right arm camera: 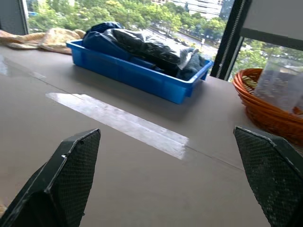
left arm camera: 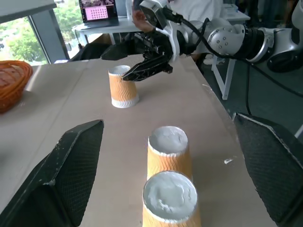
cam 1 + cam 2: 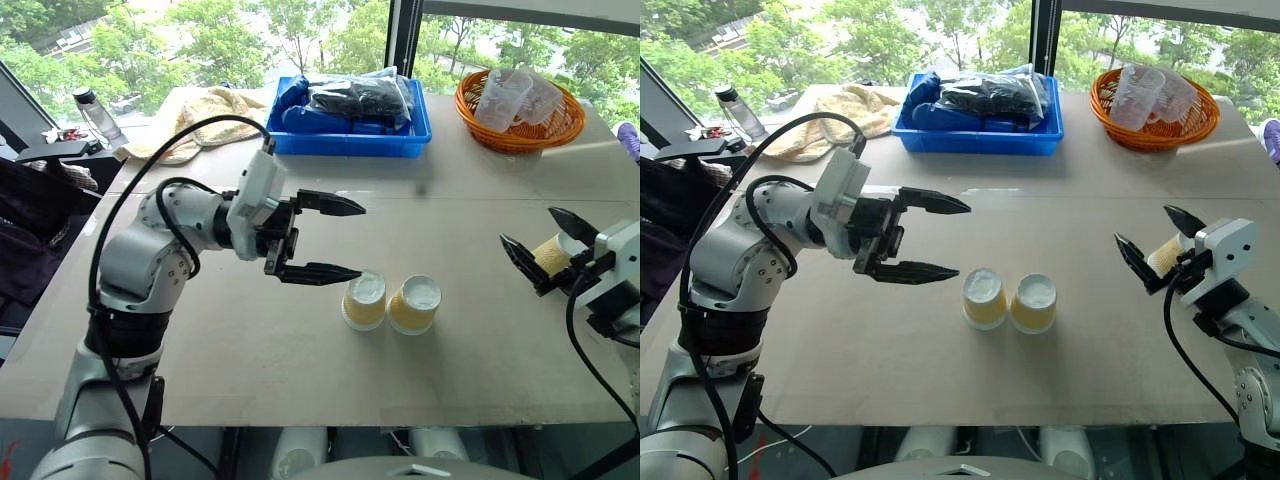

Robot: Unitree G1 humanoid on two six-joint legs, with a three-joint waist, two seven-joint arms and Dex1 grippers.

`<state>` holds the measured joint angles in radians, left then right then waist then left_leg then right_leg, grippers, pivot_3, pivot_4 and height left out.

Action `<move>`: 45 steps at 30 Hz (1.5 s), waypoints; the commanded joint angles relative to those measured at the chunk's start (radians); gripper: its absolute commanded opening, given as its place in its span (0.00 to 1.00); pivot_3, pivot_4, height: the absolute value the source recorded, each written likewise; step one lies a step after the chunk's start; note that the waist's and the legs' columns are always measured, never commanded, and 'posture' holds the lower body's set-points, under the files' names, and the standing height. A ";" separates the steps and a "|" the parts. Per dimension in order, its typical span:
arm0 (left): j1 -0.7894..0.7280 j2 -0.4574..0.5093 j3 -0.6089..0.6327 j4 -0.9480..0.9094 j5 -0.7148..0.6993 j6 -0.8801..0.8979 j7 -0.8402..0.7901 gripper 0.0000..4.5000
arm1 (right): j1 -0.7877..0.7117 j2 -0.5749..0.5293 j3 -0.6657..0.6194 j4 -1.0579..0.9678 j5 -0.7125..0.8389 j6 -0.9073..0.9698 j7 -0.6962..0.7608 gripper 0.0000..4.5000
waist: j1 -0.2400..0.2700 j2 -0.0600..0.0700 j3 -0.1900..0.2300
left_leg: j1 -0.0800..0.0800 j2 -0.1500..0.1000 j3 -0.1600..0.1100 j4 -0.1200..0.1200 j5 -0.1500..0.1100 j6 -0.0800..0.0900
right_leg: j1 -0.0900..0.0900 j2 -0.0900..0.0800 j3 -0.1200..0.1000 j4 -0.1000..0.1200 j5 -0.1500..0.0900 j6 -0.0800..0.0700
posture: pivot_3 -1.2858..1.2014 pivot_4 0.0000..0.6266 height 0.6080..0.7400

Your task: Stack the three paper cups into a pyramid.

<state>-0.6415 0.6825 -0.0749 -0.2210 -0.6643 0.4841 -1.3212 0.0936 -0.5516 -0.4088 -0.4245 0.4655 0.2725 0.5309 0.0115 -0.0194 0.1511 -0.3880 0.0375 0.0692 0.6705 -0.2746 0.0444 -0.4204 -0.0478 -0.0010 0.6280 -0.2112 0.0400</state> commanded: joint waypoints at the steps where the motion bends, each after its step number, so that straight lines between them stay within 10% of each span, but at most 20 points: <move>1: -0.058 -0.022 -0.016 0.016 0.029 0.027 0.052 1.00 | -0.004 0.003 -0.055 0.010 -0.030 0.014 -0.074 0.99 | -0.002 0.000 0.000 | 0.000 0.000 0.000 0.000 0.000 0.000 | 0.000 0.000 0.000 0.000 0.000 0.000 | 0.52 0.24 0.95; 25: -0.129 -0.040 -0.087 -0.037 0.105 0.278 0.264 1.00 | -0.083 0.100 -0.058 0.185 0.009 0.094 -0.188 0.99 | -0.004 0.001 0.000 | 0.001 0.000 -0.001 0.000 0.000 0.000 | 0.000 0.001 0.002 0.000 0.000 0.000 | 0.52 0.24 0.95; 30: -0.118 -0.041 -0.086 -0.045 0.122 0.278 0.279 1.00 | -0.080 0.091 -0.044 0.191 -0.003 0.090 -0.178 0.50 | -0.003 0.001 0.000 | 0.001 0.000 -0.001 0.000 0.000 0.000 | 0.000 0.001 0.002 0.000 0.000 0.000 | 0.52 0.24 0.95; 38: -0.076 -0.030 -0.053 -0.059 0.124 0.289 0.327 1.00 | -0.099 0.069 -0.026 0.112 0.023 0.080 -0.122 0.48 | -0.005 0.001 0.000 | 0.001 0.000 -0.001 0.000 0.000 0.000 | 0.000 0.001 0.002 0.000 0.000 0.000 | 0.52 0.24 0.95; 45: 0.024 0.096 0.042 -0.099 0.058 0.244 0.193 1.00 | -0.211 0.020 0.056 -0.156 0.365 0.307 -0.049 0.48 | -0.028 0.001 0.000 | 0.003 0.001 -0.004 -0.001 0.000 0.000 | -0.001 0.001 0.003 0.004 0.000 0.000 | 0.52 0.24 0.95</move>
<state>-0.6232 0.7549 -0.0970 -0.2794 -0.5643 0.7621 -1.0750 -0.0975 -0.5169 -0.3753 -0.4925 0.7327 0.5309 0.4581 -0.0164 -0.0185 0.1515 -0.3847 0.0391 0.0646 0.6690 -0.2747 0.0446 -0.4214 -0.0463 0.0021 0.6319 -0.2113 0.0400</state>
